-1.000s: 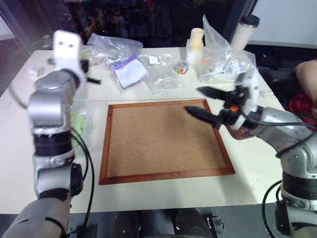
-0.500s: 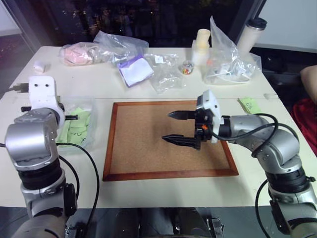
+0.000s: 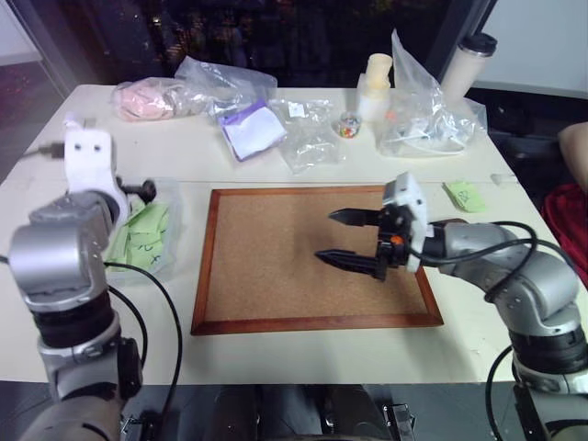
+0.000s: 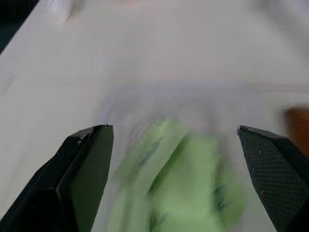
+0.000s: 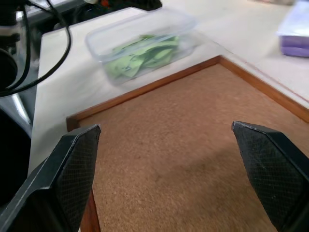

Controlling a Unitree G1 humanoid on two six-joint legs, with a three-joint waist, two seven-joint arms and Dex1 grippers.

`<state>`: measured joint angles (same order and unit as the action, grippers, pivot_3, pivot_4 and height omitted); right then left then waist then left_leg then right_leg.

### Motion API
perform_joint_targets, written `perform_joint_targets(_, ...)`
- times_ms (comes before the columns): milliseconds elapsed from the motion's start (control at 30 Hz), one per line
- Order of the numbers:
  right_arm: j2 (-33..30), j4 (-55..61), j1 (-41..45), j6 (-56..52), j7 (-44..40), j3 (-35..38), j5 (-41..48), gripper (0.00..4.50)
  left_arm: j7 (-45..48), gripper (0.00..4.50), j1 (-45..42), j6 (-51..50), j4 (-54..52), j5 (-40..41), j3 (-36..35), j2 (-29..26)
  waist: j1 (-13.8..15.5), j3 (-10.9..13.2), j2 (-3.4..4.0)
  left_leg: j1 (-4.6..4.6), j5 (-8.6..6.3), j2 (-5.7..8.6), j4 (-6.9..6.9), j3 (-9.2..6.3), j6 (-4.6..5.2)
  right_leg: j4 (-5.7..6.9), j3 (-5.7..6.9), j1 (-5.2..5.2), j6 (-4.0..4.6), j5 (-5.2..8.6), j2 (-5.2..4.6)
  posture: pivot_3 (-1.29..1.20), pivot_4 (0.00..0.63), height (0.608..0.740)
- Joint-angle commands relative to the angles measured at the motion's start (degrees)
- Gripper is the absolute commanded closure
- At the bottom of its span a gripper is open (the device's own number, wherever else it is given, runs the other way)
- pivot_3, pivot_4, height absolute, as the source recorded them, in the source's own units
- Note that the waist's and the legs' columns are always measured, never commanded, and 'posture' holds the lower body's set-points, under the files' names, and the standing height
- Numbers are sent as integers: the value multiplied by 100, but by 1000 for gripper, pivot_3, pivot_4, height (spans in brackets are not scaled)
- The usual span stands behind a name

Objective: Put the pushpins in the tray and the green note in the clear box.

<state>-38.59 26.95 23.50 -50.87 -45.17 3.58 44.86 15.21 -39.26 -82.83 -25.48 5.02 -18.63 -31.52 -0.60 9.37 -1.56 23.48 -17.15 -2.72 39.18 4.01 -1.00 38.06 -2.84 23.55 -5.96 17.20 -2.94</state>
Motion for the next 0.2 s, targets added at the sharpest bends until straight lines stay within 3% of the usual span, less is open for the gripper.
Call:
perform_joint_targets(33, -22, 419, -313, -319, 403, 899, 779, 0, 1294, 34, -204, 328, -236, 1132, 42, -285, 1, -1, 2, -1, 0, 0, -2, 1, 0, -1, 0, -1, 0, 0, -1, 0, 150, 734)
perform_joint_targets(200, -211, 495, -940, -444, 825, 1496, 880, 0, 2247, 34, 177, 564, -213, 2033, -99, -627, -18, -2, 4, -4, 0, 0, -3, 5, 0, -2, -1, -2, 0, 0, 0, 0, 150, 734)
